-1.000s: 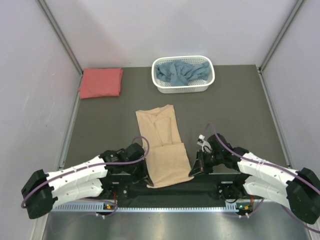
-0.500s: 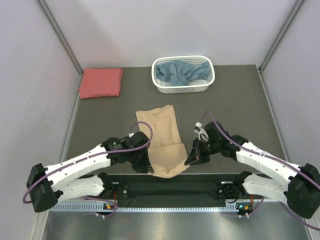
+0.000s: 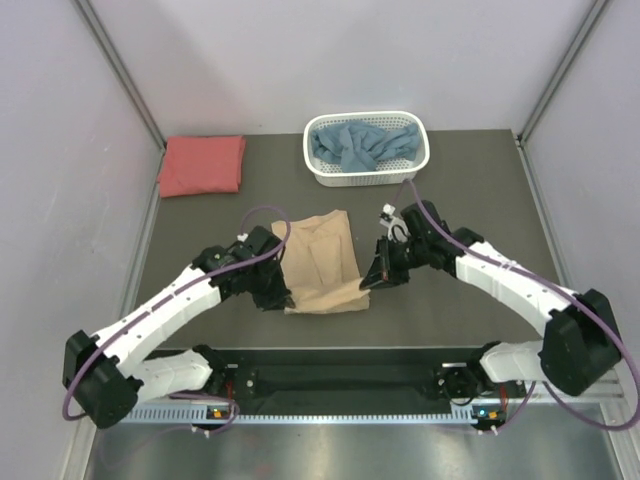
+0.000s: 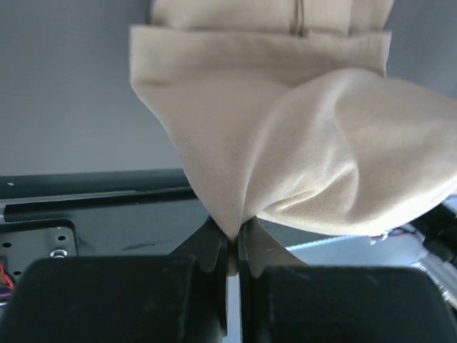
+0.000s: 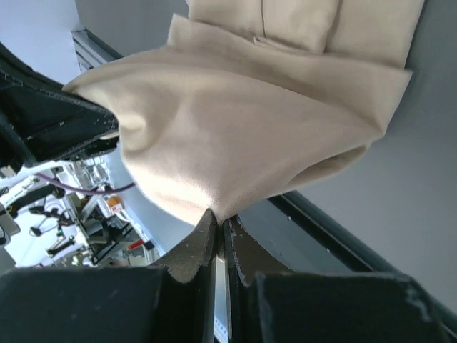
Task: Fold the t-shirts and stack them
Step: Fold the tshirt
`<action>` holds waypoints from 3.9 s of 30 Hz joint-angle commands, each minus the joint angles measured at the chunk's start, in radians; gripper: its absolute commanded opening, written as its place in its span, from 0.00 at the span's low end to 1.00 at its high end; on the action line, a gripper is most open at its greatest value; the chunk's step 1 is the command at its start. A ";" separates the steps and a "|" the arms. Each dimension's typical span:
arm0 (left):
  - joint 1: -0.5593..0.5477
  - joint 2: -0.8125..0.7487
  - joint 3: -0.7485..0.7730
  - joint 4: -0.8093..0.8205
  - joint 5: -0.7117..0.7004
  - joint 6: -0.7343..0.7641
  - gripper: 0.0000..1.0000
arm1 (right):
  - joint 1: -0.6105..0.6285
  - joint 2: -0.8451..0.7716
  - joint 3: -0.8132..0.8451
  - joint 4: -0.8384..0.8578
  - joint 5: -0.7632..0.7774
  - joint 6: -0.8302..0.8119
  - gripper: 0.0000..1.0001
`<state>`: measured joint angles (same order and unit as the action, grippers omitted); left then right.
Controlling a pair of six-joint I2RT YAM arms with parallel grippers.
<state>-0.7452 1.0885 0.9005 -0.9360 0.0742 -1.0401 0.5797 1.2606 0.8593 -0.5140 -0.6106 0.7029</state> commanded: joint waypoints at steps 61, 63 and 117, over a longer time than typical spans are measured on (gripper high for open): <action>0.486 0.835 0.548 0.129 0.174 0.437 0.05 | -0.210 0.908 0.800 0.092 -0.115 -0.105 0.09; 0.486 0.837 0.560 0.129 0.156 0.439 0.14 | -0.210 0.915 0.822 0.080 -0.109 -0.106 0.12; 0.489 0.930 0.759 0.215 0.167 0.528 0.32 | -0.136 1.014 0.961 0.129 0.077 -0.177 0.13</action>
<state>-0.2745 1.9972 1.5890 -0.6292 0.3115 -0.5888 0.4656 2.2539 1.7298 -0.3538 -0.5488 0.5499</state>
